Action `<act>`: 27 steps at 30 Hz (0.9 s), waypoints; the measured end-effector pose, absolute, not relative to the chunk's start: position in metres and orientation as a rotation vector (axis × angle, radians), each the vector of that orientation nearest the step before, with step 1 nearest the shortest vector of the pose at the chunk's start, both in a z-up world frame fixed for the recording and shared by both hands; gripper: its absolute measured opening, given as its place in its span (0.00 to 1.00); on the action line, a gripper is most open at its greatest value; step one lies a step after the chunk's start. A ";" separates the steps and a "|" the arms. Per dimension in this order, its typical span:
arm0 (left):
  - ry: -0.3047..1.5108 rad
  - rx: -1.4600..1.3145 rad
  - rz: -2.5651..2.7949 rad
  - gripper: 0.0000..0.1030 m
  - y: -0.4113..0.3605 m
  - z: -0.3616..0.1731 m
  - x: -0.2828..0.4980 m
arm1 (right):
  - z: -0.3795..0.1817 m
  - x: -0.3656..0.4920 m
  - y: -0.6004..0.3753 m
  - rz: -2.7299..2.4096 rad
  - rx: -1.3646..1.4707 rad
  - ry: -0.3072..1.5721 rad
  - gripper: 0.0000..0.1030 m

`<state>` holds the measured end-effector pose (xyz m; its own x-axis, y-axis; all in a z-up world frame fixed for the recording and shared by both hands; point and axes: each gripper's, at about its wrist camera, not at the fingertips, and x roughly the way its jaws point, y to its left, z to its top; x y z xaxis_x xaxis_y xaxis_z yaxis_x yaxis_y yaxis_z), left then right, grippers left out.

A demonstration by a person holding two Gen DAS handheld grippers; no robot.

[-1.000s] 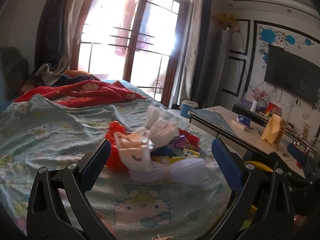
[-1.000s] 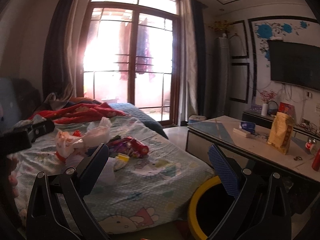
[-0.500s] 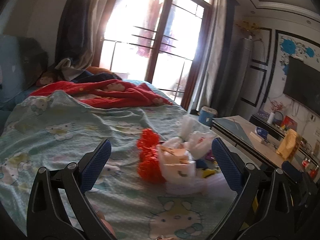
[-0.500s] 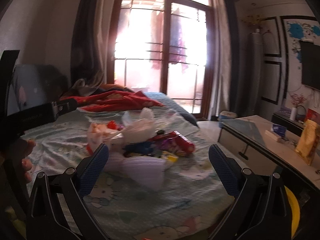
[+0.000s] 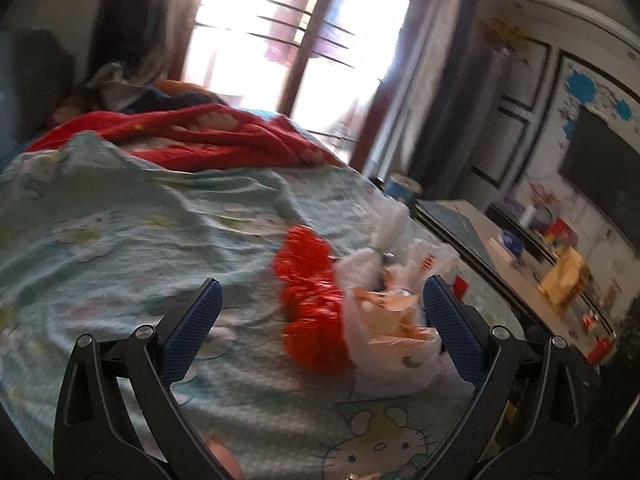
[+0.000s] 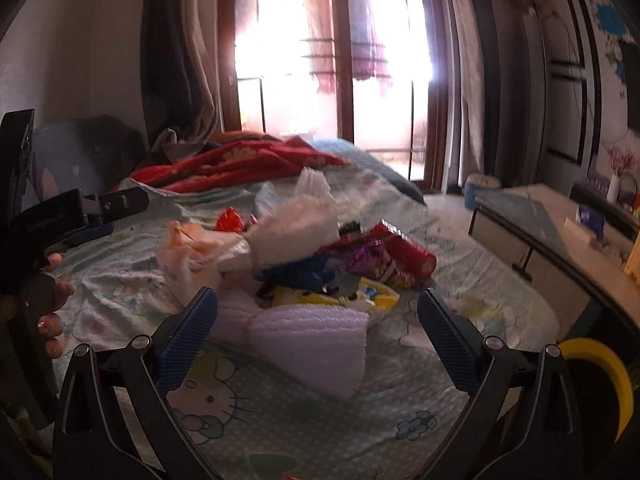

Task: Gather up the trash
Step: 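Reach into the pile and grasp the white plastic bag with the left tool, then grasp the white foam fruit net with the right tool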

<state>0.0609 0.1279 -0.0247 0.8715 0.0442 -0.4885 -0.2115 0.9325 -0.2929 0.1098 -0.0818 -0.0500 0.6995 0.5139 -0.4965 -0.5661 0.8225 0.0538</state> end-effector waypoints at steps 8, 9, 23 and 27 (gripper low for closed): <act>0.601 -0.369 0.055 0.86 0.119 -0.045 0.094 | -0.076 0.130 -0.083 0.655 -0.086 0.626 0.94; 0.609 -0.378 0.052 0.81 0.118 -0.047 0.095 | -0.078 0.131 -0.083 0.666 -0.085 0.634 0.94; 0.640 -0.409 -0.007 0.28 0.110 -0.052 0.090 | -0.085 0.124 -0.085 0.780 -0.090 0.697 0.46; 0.637 -0.410 -0.027 0.17 0.110 -0.049 0.086 | -0.085 0.119 -0.090 0.791 -0.084 0.705 0.33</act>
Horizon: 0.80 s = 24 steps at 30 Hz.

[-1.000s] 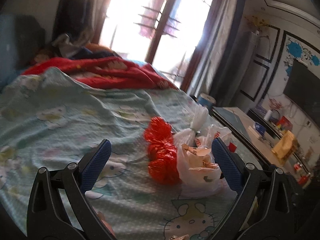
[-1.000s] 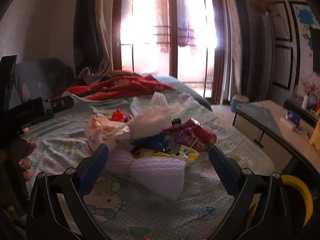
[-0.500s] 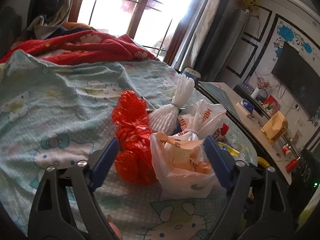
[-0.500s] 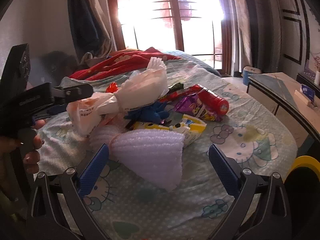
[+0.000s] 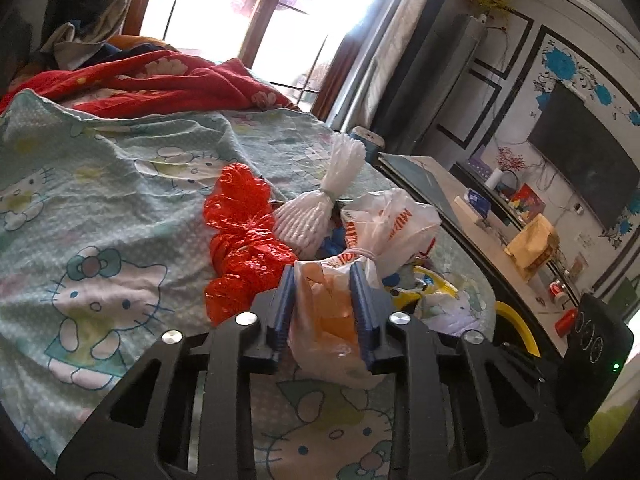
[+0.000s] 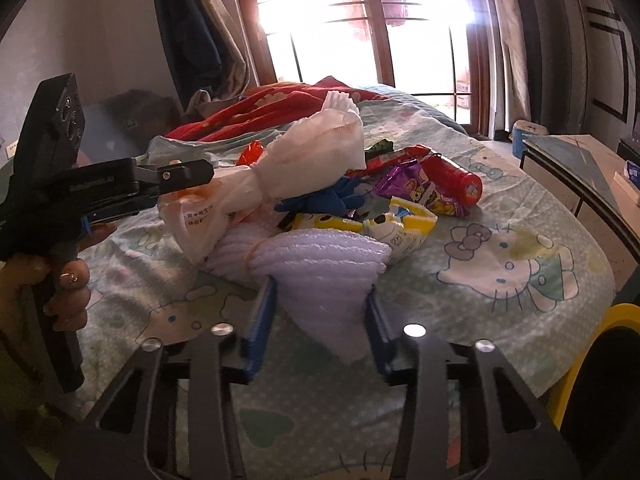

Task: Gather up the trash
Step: 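Grasp the white foam fruit net with the right tool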

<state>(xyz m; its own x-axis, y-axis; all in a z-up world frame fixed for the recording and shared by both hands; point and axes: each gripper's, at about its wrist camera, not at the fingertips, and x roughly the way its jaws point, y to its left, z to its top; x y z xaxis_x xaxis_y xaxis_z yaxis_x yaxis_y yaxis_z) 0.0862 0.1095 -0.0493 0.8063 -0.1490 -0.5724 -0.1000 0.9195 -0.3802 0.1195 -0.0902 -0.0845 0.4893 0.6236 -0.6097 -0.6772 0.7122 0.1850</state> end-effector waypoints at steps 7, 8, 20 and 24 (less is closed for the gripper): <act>0.600 -0.422 -0.060 0.09 0.108 -0.037 0.079 | -0.076 0.108 -0.099 0.835 -0.077 0.705 0.22; 0.594 -0.425 -0.064 0.09 0.107 -0.035 0.077 | -0.074 0.107 -0.100 0.840 -0.073 0.708 0.22; 0.498 -0.432 -0.101 0.08 0.099 -0.001 0.064 | -0.045 0.096 -0.147 0.742 -0.003 0.631 0.21; 0.483 -0.422 -0.126 0.08 0.089 0.006 0.062 | -0.038 0.098 -0.165 0.665 0.032 0.592 0.21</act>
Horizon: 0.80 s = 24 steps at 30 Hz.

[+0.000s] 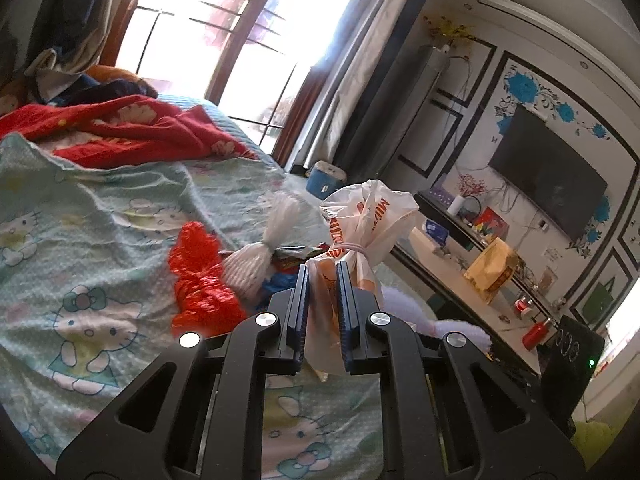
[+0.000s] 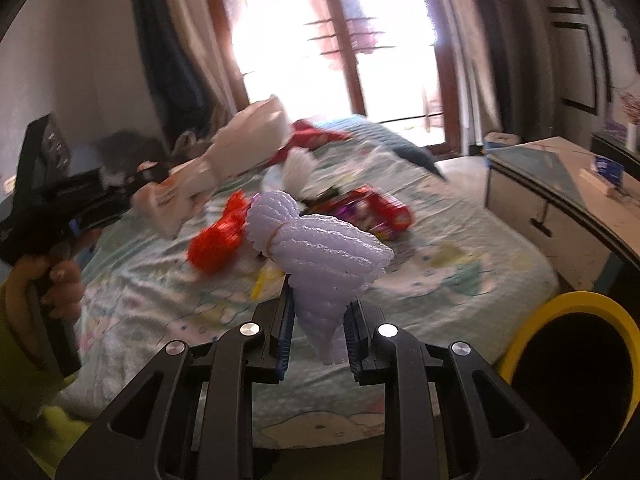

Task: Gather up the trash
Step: 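Grasp the white foam fruit net with the right tool, then carry the foam net with the right tool over the bin while the left tool carries the bag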

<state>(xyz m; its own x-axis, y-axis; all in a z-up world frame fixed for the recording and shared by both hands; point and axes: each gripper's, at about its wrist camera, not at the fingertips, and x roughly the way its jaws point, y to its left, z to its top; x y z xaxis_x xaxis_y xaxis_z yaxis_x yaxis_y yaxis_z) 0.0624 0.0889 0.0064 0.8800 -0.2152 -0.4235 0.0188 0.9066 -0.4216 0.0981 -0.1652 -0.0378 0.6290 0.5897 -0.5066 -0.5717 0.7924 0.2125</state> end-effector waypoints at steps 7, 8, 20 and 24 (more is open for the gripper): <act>0.480 -0.386 -0.178 0.08 0.064 0.014 0.066 | -0.026 0.104 -0.200 0.540 0.087 0.543 0.20; 0.482 -0.382 -0.187 0.08 0.060 0.014 0.067 | -0.024 0.105 -0.206 0.520 0.093 0.538 0.20; 0.507 -0.316 -0.276 0.08 0.006 0.012 0.080 | -0.014 0.103 -0.263 0.342 0.138 0.488 0.20; 0.514 -0.291 -0.300 0.08 -0.009 0.011 0.085 | -0.014 0.102 -0.281 0.294 0.152 0.483 0.20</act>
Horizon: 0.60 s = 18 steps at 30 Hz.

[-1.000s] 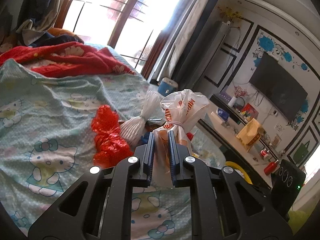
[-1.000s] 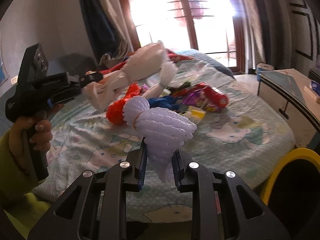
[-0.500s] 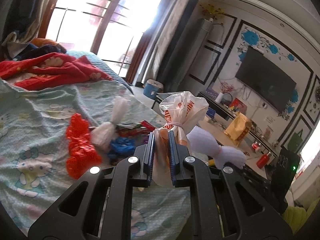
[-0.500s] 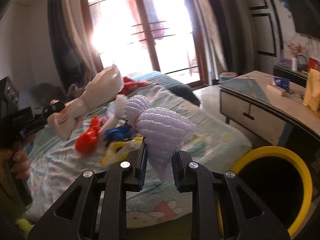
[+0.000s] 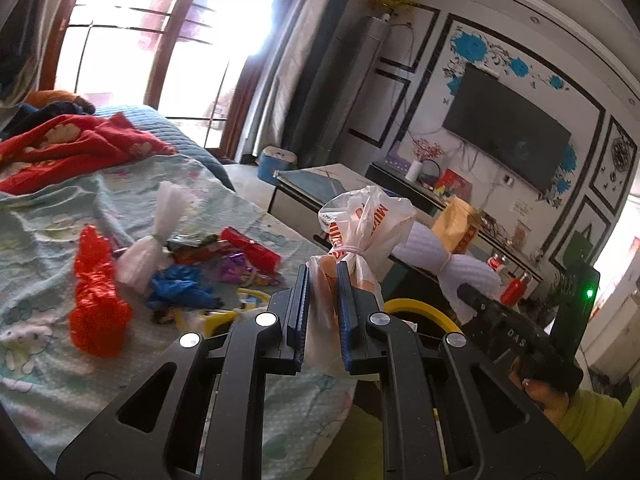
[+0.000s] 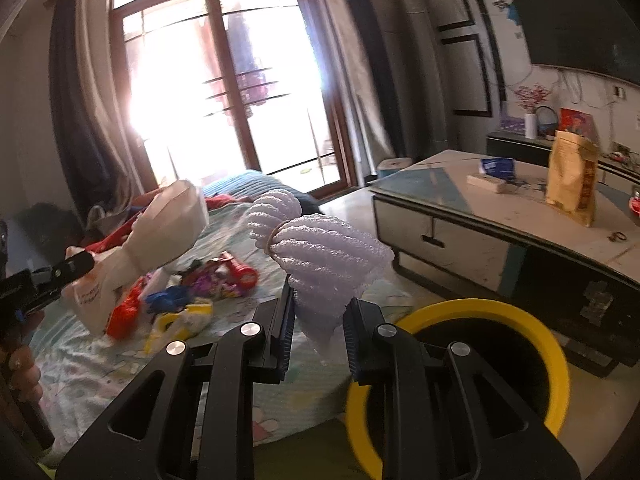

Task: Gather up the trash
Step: 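Carry the foam net with the right tool over the bin while the left tool carries the bag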

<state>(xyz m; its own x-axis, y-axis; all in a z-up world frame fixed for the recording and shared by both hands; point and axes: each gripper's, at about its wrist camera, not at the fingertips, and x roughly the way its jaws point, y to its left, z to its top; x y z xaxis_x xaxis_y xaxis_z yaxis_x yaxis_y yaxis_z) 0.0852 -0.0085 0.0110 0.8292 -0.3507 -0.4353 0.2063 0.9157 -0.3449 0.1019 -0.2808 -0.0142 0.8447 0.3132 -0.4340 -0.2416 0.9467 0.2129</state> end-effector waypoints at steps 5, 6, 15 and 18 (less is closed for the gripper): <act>0.529 -0.266 -0.329 0.08 -0.026 0.008 0.089 | -0.016 0.100 -0.303 0.233 0.172 0.480 0.20; 0.533 -0.260 -0.335 0.08 -0.029 0.006 0.090 | -0.016 0.100 -0.307 0.222 0.175 0.480 0.20; 0.568 -0.215 -0.392 0.08 -0.065 -0.004 0.102 | -0.025 0.094 -0.345 0.120 0.197 0.503 0.21; 0.584 -0.207 -0.409 0.08 -0.079 -0.010 0.107 | -0.030 0.092 -0.355 0.085 0.200 0.512 0.21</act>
<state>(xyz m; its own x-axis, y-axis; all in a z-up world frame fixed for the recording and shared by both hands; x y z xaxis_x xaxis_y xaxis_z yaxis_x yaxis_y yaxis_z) 0.1065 -0.0787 -0.0099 0.7574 -0.4302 -0.4912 0.3149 0.8997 -0.3023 0.0917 -0.3550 -0.0301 0.8686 0.1309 -0.4780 -0.0310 0.9770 0.2111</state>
